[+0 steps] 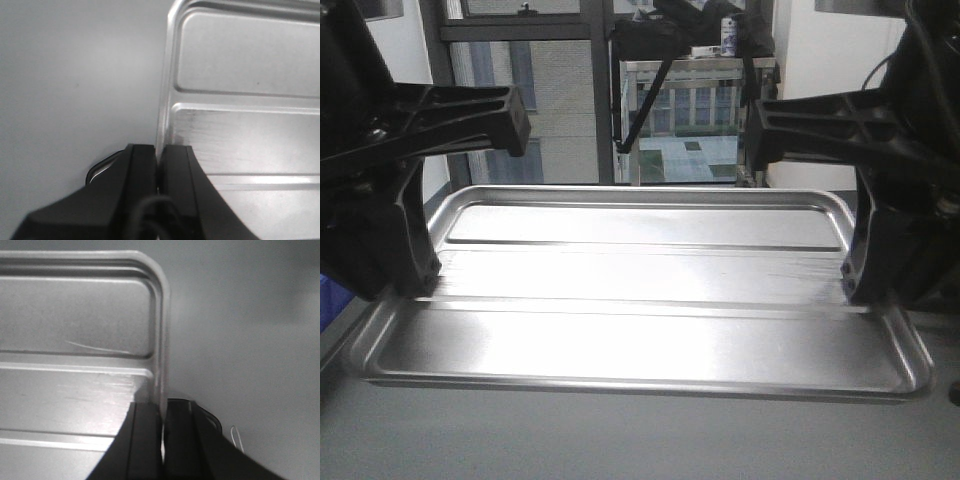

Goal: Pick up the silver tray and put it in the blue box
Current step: 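Hold the tray level in both grippers while driving to the blue bins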

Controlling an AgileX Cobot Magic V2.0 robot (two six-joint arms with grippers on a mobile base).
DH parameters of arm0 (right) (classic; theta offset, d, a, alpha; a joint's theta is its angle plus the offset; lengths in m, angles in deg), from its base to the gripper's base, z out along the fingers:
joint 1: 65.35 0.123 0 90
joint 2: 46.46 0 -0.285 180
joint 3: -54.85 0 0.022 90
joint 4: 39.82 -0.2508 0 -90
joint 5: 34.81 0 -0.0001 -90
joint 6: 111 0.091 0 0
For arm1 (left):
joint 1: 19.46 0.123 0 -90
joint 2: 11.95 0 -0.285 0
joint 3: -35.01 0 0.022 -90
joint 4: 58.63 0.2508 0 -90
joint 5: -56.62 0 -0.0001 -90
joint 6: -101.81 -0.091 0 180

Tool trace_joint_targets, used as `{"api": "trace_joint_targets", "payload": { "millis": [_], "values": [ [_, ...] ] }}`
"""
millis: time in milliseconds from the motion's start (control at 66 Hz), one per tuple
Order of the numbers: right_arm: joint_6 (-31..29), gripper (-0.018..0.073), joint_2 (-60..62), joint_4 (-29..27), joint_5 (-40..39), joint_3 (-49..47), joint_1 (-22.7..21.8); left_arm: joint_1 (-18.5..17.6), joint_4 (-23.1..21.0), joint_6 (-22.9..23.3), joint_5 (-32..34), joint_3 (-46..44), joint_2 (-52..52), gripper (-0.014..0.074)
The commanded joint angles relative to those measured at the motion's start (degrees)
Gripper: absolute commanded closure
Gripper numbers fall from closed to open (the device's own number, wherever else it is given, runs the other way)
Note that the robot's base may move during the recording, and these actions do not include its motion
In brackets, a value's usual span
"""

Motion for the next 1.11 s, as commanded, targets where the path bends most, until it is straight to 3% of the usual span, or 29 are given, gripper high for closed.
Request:
{"api": "trace_joint_targets", "payload": {
  "millis": [0, 1091],
  "values": [
    [-0.3, 0.0500, 1.4, 2.6, 1.0, -1.2, -0.1, -0.3, 2.1, 0.7, -0.4, -1.4, -1.8, 0.0700],
    [-0.3, 0.0500, 1.4, 2.6, 1.0, -1.2, -0.1, -0.3, 2.1, 0.7, -0.4, -1.4, -1.8, 0.0700]
  ]
}}
